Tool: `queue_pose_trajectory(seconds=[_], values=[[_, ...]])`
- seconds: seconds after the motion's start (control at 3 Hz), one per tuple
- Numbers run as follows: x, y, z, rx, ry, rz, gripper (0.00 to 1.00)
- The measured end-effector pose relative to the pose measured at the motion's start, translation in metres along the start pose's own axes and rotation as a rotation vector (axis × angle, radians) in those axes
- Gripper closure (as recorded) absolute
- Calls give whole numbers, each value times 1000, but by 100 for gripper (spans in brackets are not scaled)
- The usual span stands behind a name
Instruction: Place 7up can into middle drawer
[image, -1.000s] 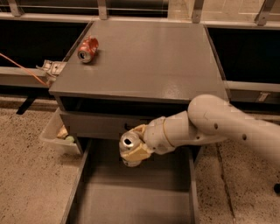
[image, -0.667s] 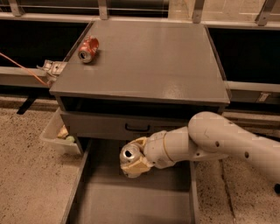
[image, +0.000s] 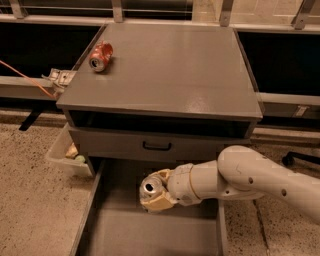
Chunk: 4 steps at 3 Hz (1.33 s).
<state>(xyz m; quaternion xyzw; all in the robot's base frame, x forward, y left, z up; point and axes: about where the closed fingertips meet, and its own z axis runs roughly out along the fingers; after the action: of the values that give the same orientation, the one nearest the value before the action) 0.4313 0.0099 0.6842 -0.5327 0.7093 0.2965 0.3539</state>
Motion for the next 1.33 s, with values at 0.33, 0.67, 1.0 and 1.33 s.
queue_pose_trajectory(seconds=[0.33,0.67,1.0,1.33], values=[[19,-18,19,-4,20,-49,100],[55,-49,46,-16,59,-95,100],[97,-72,66,17,111,-124,100],[131,-80,89,82,120,-128,100]])
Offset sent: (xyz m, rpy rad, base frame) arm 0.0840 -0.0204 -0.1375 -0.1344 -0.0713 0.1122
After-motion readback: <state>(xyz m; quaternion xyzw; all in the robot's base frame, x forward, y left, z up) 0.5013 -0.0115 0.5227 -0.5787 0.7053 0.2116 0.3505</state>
